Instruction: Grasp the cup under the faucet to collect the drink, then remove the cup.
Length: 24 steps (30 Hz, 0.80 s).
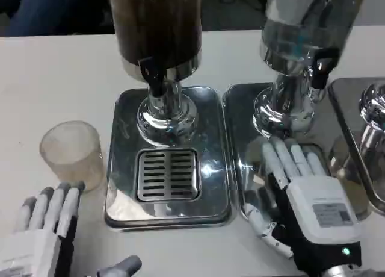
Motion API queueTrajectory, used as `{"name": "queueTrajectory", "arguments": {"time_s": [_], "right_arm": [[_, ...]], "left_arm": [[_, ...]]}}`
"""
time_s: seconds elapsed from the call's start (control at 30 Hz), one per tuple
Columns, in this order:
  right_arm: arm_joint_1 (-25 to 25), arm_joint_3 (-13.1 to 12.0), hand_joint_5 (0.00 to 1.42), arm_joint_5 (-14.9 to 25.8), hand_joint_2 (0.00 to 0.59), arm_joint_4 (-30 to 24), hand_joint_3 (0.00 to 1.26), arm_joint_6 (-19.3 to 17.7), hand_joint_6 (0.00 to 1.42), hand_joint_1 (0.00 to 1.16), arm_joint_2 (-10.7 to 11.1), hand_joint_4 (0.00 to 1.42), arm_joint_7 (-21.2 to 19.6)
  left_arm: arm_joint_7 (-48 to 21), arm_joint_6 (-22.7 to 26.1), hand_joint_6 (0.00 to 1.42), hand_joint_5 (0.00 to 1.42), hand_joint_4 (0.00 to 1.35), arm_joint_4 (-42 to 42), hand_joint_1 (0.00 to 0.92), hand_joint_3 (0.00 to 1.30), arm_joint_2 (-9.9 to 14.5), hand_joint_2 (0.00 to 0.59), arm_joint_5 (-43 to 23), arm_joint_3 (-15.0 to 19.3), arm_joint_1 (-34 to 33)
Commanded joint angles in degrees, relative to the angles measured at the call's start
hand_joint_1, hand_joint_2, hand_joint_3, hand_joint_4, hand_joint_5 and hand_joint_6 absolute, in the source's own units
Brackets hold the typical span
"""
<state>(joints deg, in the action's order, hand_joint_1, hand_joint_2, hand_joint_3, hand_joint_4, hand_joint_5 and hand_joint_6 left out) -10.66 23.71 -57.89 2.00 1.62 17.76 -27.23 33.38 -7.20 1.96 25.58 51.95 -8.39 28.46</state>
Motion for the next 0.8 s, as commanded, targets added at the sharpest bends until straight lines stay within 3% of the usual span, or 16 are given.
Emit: {"name": "queueTrajectory", "arguments": {"time_s": [0.03,0.3,0.4,0.57,0.8], "right_arm": [[0.31,0.13,0.00,0.95,0.464,0.24,0.00,-0.45,0.00,0.00,0.11,0.00,0.01],[0.25,0.06,0.00,1.59,0.464,-0.08,0.00,-0.34,0.00,0.00,0.14,0.00,0.53],[0.25,-0.17,0.00,1.67,0.474,-0.62,0.00,0.15,0.00,0.00,-0.01,0.00,0.99],[0.11,-0.09,0.00,1.08,0.479,-1.41,0.00,1.42,0.00,0.00,-0.55,0.00,1.81],[-1.76,0.16,0.00,0.36,0.480,-3.13,0.00,3.26,0.00,0.00,-1.68,0.00,1.57]], "left_arm": [[0.16,-0.43,0.00,0.00,0.00,0.22,0.000,0.00,-0.01,0.069,-0.29,-0.83,-0.13],[0.46,-0.34,0.00,0.00,0.00,0.21,0.000,0.00,-0.20,0.069,-0.92,-0.76,-0.03],[0.95,-1.11,0.00,0.00,0.00,-0.99,0.000,0.00,-0.46,0.069,-2.87,0.71,-0.06],[3.31,-6.10,0.00,0.00,0.00,-0.86,0.000,0.00,-0.56,0.049,-9.47,5.83,-2.03],[3.36,-14.41,0.00,0.00,0.00,9.93,0.000,0.00,-0.26,0.032,-17.79,8.97,-12.20]]}}
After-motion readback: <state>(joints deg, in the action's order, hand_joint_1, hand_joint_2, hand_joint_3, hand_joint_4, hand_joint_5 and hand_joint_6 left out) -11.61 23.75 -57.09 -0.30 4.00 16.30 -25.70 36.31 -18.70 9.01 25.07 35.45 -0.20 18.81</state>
